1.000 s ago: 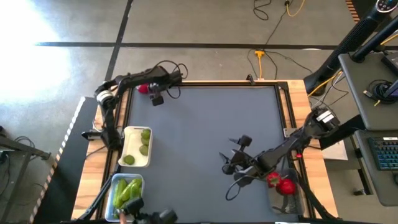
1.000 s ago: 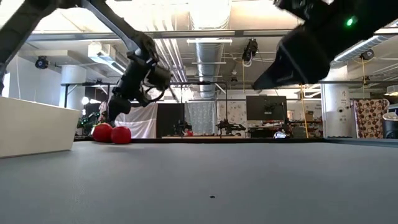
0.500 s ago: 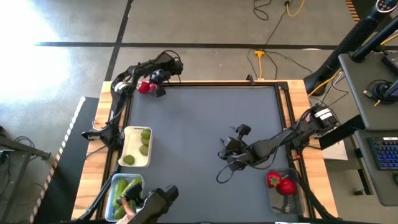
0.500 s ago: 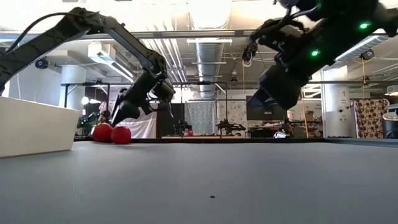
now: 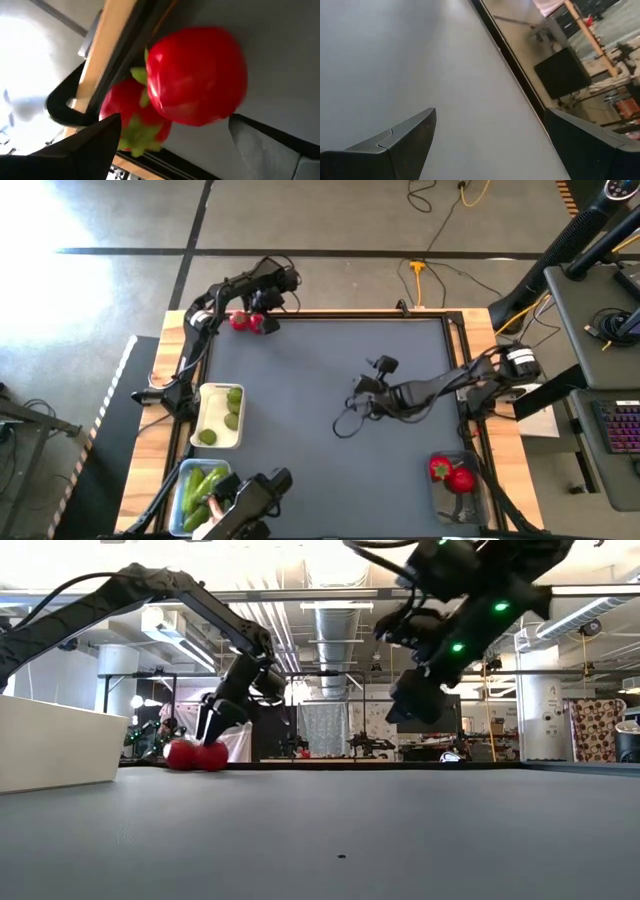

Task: Sort produce into baskets
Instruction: Put the red tomato into the black bin

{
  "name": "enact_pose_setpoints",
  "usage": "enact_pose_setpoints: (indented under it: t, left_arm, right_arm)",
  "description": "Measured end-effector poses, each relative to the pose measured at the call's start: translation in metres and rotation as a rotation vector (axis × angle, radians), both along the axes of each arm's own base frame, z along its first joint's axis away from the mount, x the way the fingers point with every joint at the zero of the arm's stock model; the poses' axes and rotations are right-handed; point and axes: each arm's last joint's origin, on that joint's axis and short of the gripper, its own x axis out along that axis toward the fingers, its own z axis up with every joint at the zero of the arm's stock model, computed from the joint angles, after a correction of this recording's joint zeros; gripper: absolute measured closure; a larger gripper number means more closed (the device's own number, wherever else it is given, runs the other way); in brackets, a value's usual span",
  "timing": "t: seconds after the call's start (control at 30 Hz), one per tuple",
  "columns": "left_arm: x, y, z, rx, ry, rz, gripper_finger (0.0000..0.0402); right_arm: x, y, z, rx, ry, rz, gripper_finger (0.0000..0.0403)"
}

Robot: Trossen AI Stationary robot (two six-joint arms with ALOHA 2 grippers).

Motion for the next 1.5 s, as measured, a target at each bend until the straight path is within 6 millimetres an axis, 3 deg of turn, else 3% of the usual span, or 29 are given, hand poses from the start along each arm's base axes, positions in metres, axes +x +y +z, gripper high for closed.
enact_pose_setpoints:
  t: [0.3,0.57,0.83,1.27,1.5]
  left_arm:
    - [-0.002,0.004,-0.013,-0.008,-0.023,-0.024,0.0051]
    - [0.004,0.008,-0.014,0.016,-0.114,-0.013,0.0051]
    - [0.018,0.000,-0.016,-0.129,-0.312,-0.053,0.0051]
    - [0.036,0.002,-0.017,-0.024,-0.398,-0.108,0.0052]
    - [0.041,0.000,-0.018,0.003,-0.408,-0.103,0.0102]
  right_arm:
    - [0.010,-0.046,0.004,0.106,-0.028,0.036,0.0039]
    - [0.009,-0.066,0.004,0.119,-0.035,0.007,0.0039]
    - [0.009,-0.067,0.004,0.135,-0.031,0.023,0.0039]
    - [0.009,-0.065,0.001,0.211,-0.052,0.063,0.0039]
    - [0.008,-0.064,-0.002,0.254,-0.057,0.084,0.0039]
